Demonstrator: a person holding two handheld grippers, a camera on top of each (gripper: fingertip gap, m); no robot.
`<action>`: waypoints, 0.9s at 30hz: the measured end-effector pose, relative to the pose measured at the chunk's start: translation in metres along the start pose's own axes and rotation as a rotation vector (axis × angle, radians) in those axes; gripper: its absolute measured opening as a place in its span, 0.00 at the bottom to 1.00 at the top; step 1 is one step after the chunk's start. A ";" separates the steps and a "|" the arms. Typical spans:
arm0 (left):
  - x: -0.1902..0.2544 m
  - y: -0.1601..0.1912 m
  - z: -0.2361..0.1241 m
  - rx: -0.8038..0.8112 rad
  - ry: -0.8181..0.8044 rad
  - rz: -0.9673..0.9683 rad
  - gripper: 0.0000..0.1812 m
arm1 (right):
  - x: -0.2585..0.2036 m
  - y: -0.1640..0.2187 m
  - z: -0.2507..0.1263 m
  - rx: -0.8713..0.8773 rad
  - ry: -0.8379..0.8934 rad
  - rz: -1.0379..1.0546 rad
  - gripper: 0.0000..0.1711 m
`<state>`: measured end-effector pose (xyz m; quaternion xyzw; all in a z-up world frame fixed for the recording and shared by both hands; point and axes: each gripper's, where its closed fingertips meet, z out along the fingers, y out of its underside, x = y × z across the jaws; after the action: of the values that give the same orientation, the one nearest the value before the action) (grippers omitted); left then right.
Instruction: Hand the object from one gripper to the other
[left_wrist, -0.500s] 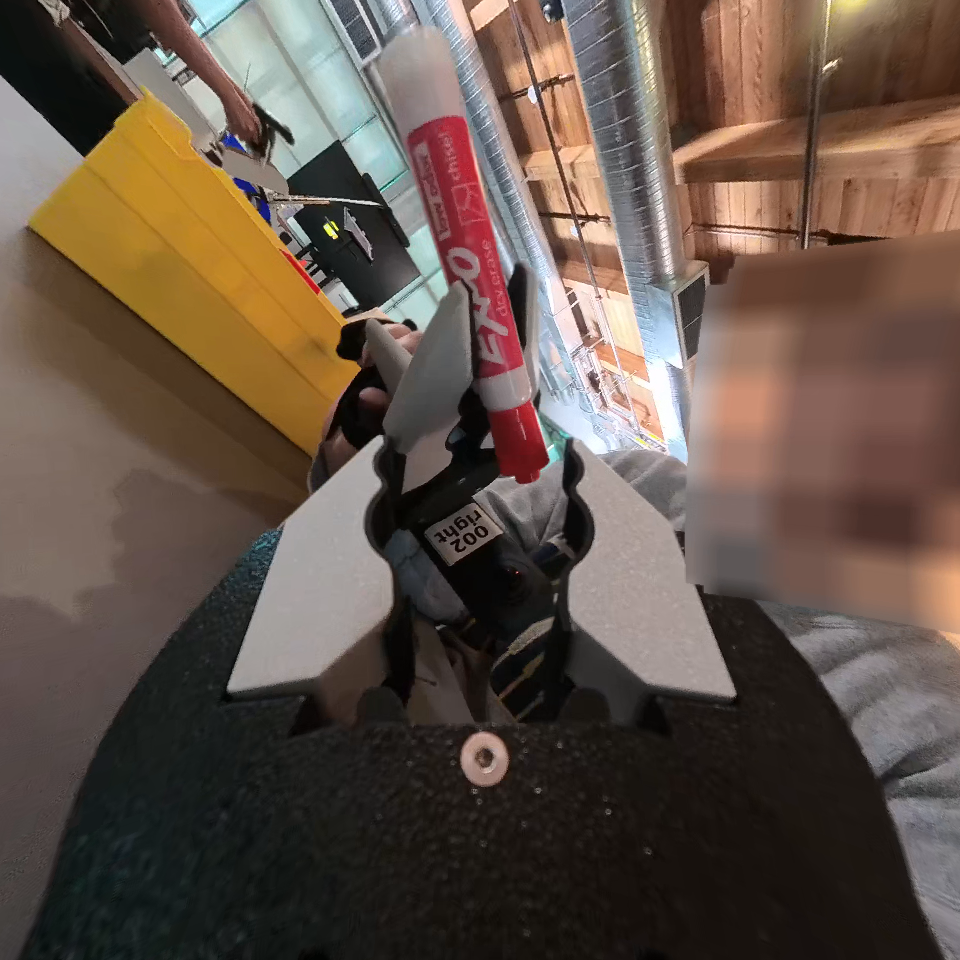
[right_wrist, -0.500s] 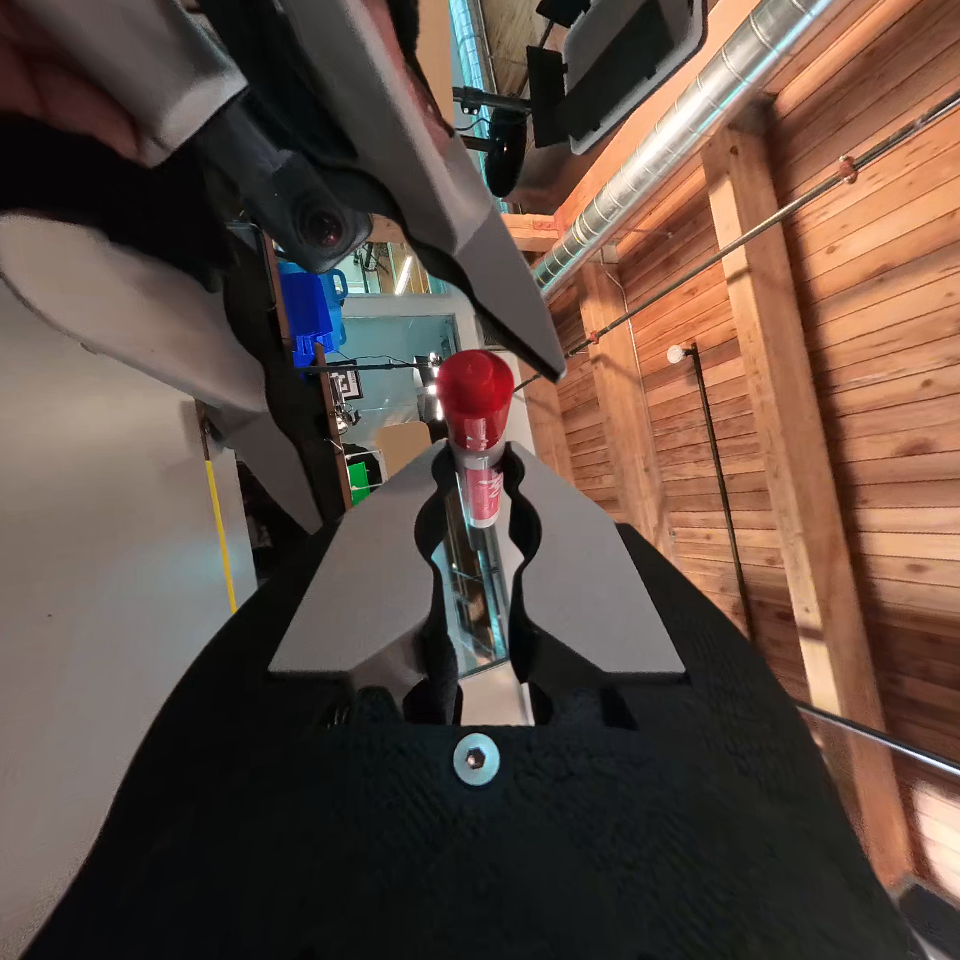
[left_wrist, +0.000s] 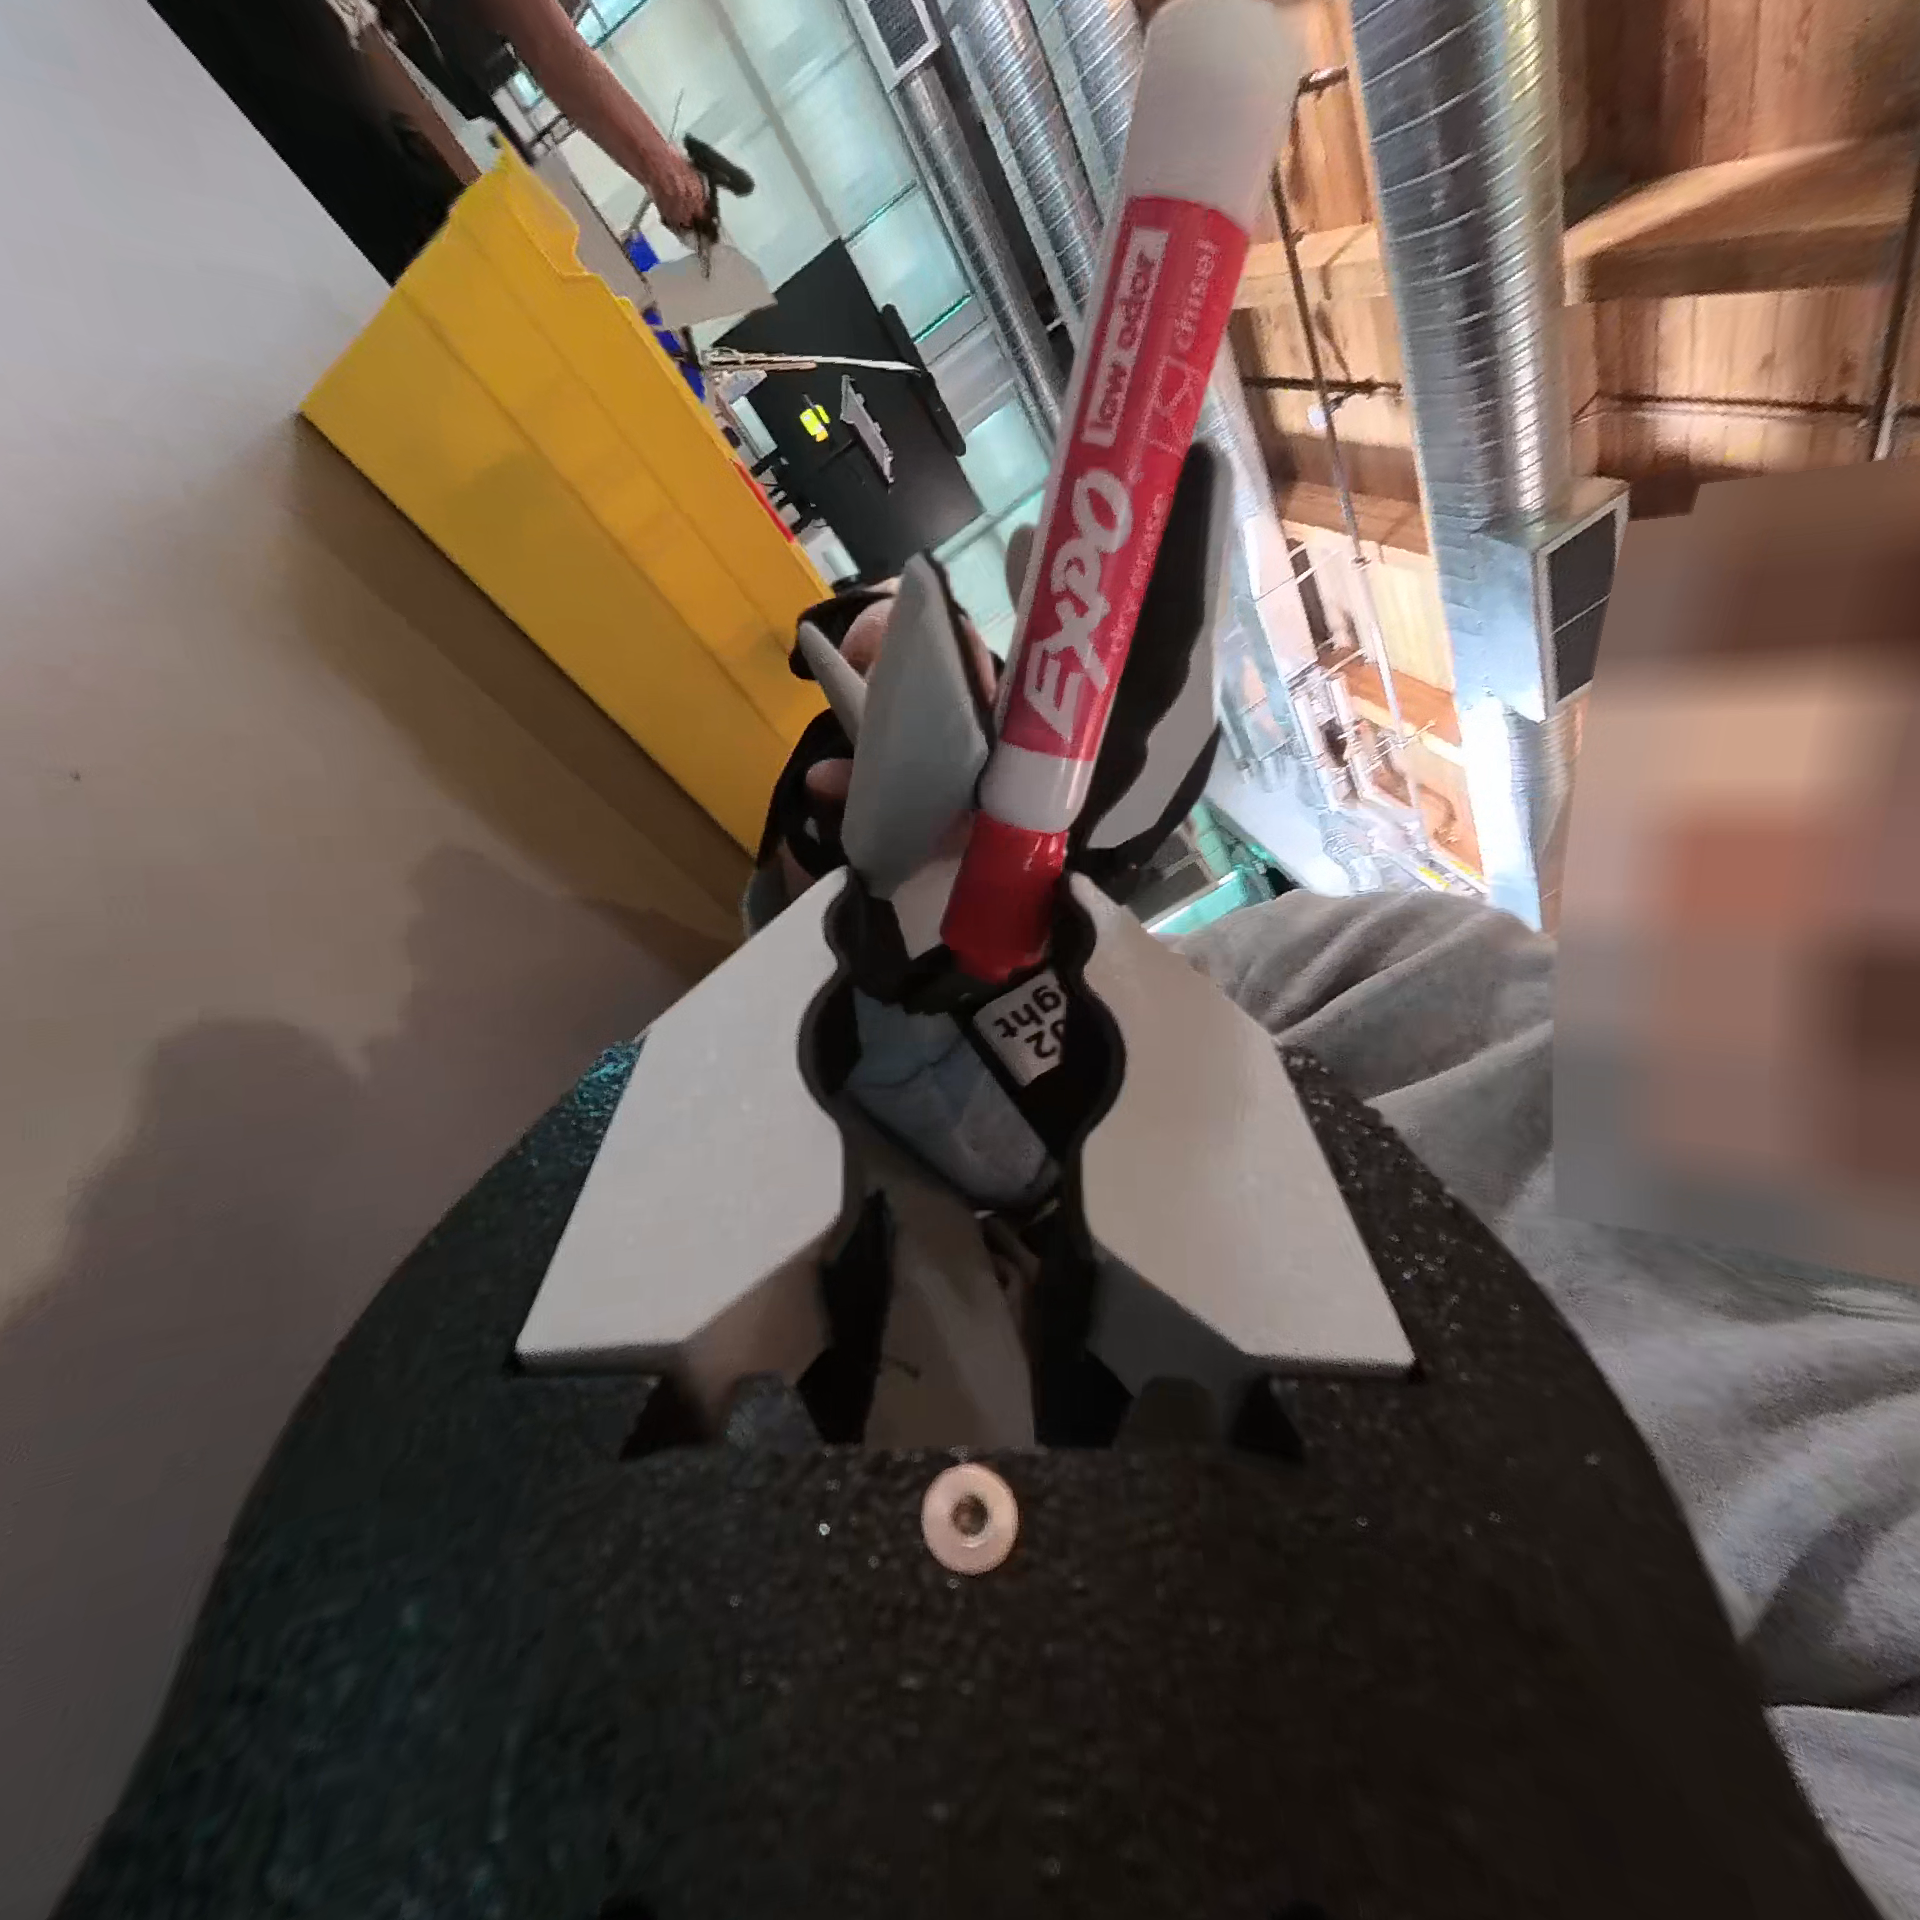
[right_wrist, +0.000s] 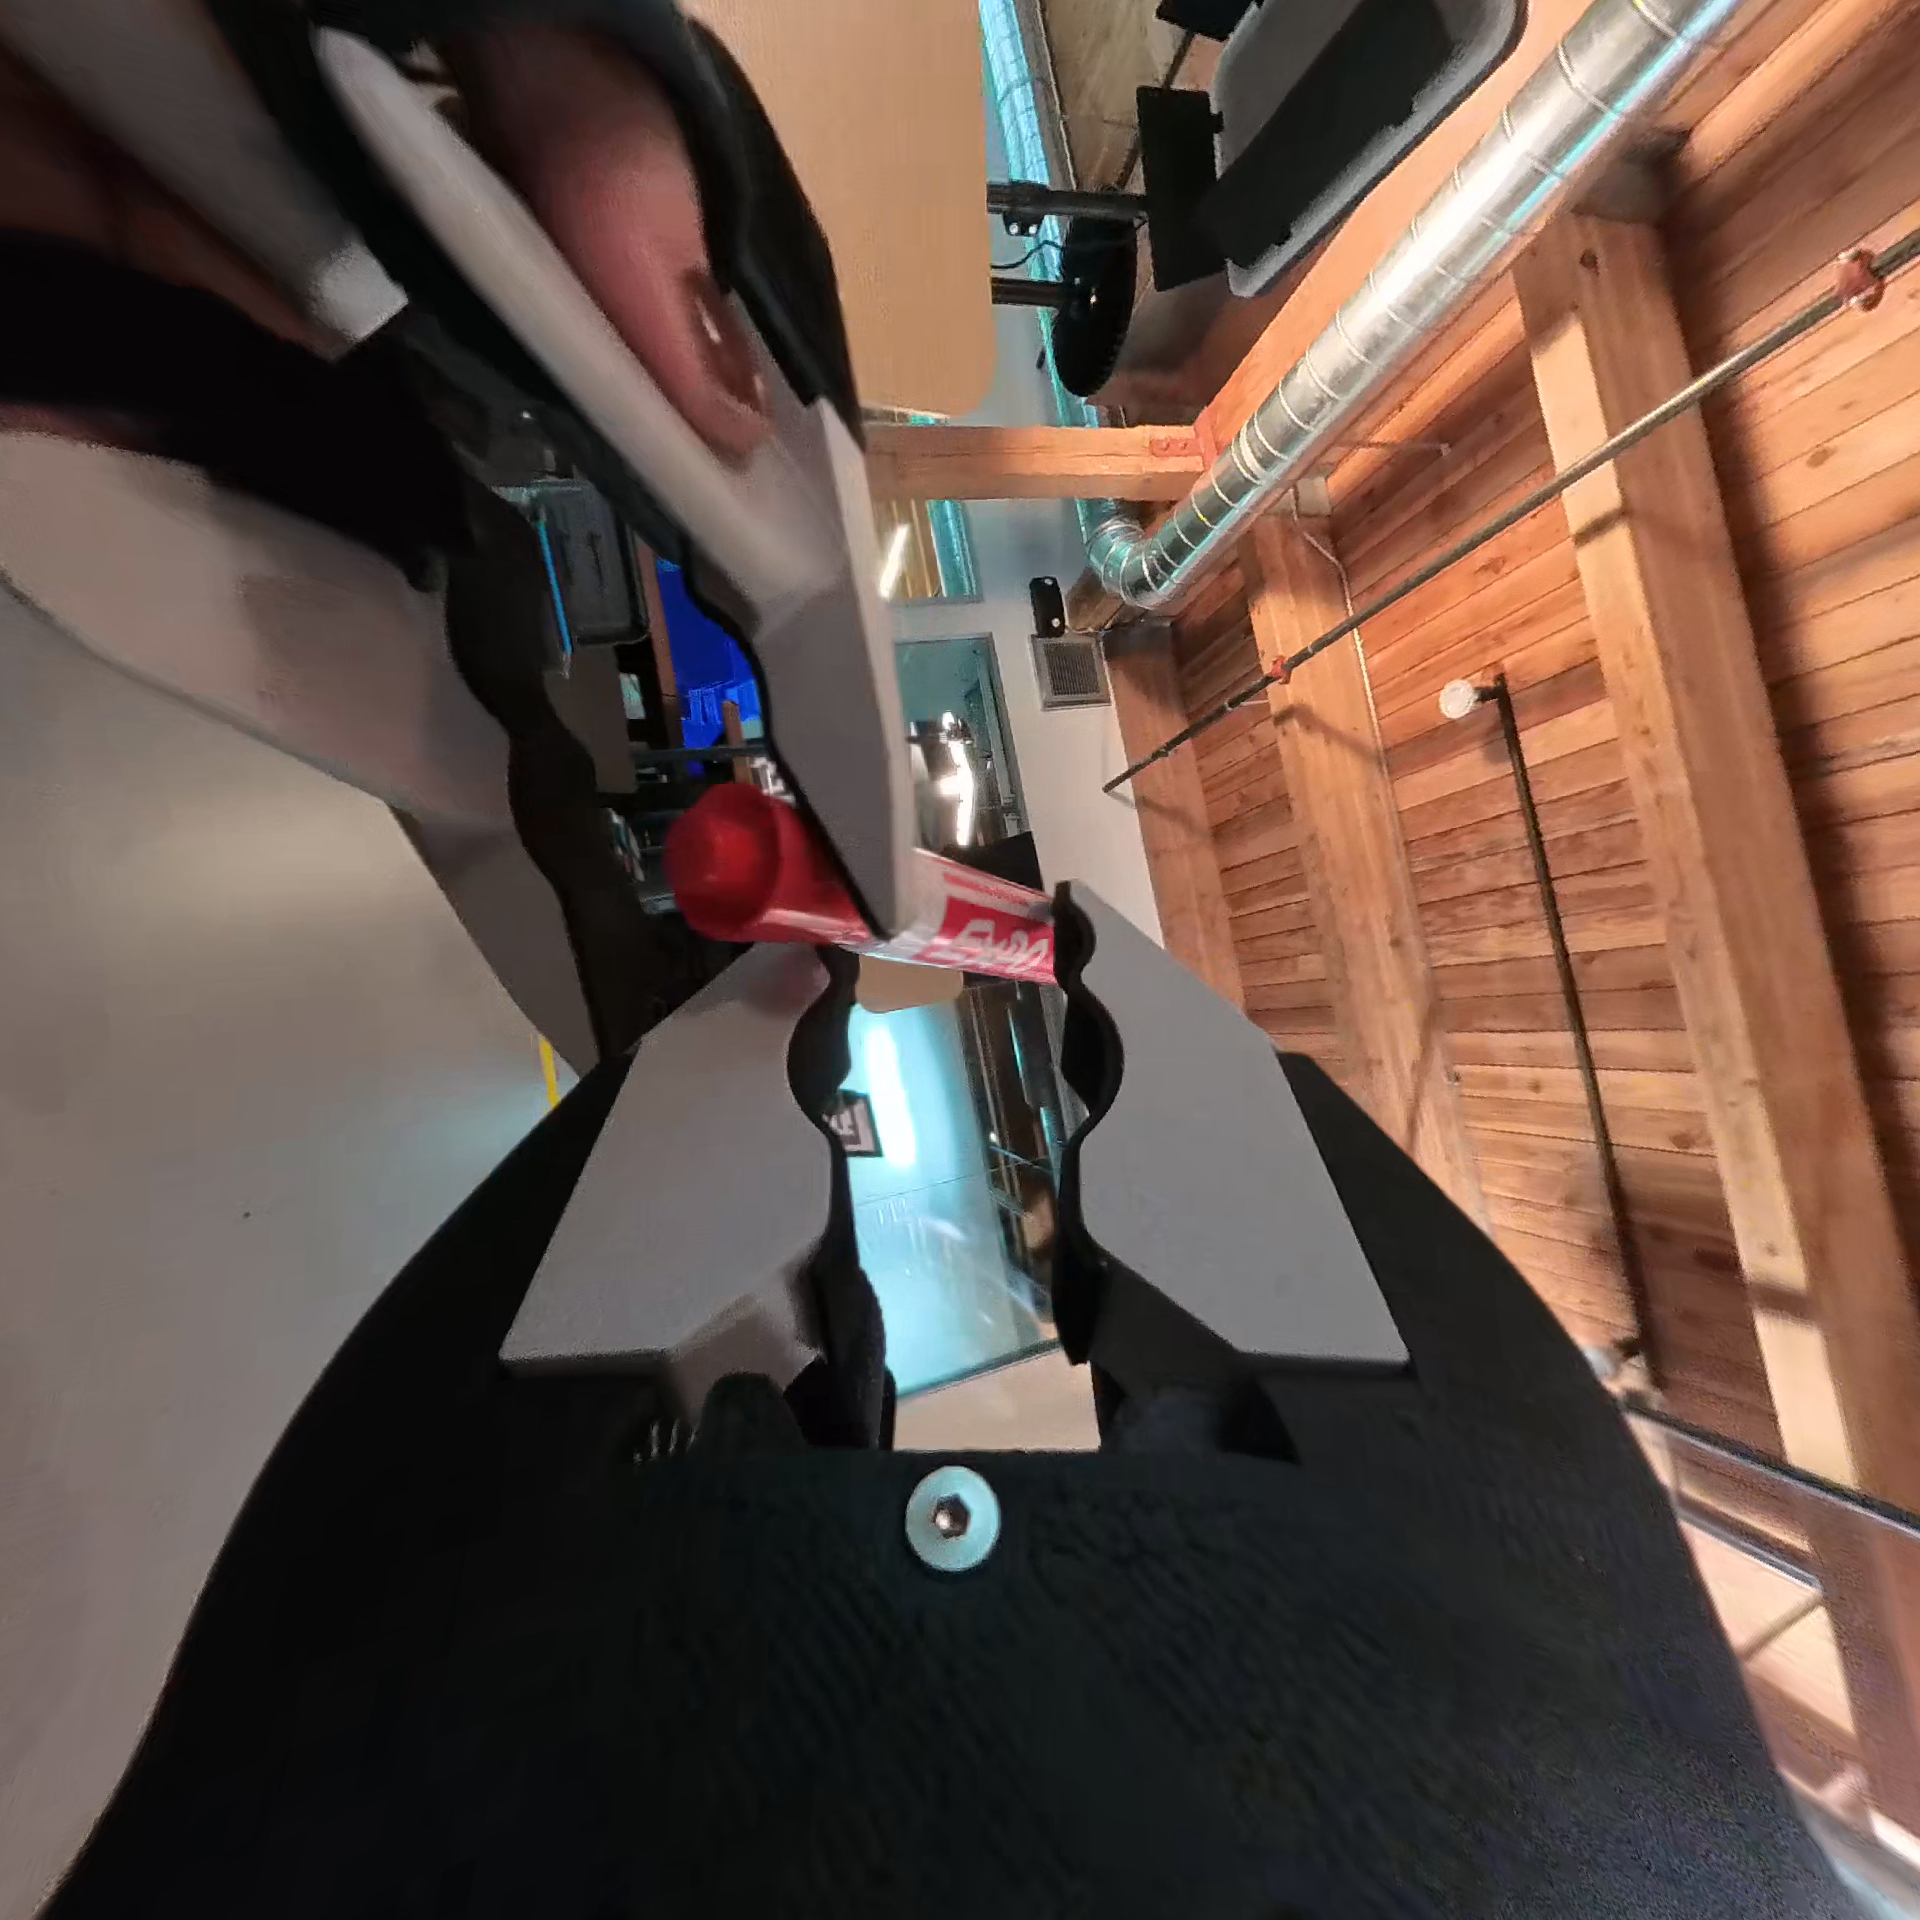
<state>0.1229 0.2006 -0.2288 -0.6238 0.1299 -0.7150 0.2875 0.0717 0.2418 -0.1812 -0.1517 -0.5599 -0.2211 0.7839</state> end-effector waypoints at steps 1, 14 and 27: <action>-0.001 0.001 0.000 -0.007 -0.018 0.022 0.17 | 0.000 0.001 0.000 -0.003 -0.003 0.020 0.22; -0.015 -0.045 -0.040 0.165 -0.428 0.486 0.09 | -0.006 0.031 0.005 -0.117 -0.116 0.433 0.30; -0.003 -0.072 -0.070 -0.140 -1.397 1.748 0.09 | -0.003 0.027 0.009 -0.058 -0.451 2.020 0.39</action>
<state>0.0375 0.2483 -0.2050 -0.5974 0.3733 0.2483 0.6649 0.0773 0.2698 -0.1805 -0.6076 -0.2999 0.5599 0.4768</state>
